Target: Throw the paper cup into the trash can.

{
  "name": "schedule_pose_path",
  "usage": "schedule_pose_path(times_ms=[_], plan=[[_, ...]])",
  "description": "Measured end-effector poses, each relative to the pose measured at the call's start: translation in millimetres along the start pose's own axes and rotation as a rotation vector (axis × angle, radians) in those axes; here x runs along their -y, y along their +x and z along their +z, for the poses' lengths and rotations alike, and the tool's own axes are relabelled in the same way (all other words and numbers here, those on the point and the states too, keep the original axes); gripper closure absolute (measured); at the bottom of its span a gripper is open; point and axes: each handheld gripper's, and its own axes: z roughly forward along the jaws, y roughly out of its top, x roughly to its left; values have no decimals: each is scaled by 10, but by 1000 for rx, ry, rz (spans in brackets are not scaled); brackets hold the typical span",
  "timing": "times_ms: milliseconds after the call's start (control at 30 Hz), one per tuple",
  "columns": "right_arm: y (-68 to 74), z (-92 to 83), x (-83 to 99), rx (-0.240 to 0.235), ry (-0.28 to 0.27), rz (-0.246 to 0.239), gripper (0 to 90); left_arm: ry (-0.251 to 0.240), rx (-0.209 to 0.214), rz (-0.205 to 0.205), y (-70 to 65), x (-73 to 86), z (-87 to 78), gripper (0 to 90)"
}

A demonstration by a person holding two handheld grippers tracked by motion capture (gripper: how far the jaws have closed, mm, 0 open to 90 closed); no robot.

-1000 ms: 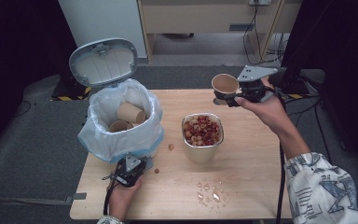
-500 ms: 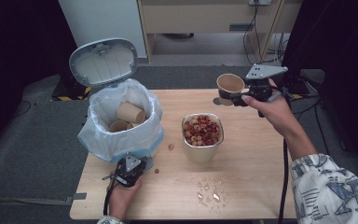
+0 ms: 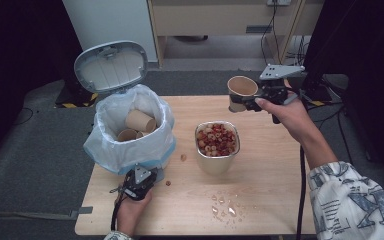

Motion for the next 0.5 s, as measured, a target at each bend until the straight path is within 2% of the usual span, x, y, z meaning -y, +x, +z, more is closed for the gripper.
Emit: schedule_pose_path(times_ms=[200,500], plan=[[47,51,-68,-7,1,11,334,1,-1,1,-1,0,0,850],[206,208,-252,-46,-8,11,333,0,-1,1,-1,0,0,850]])
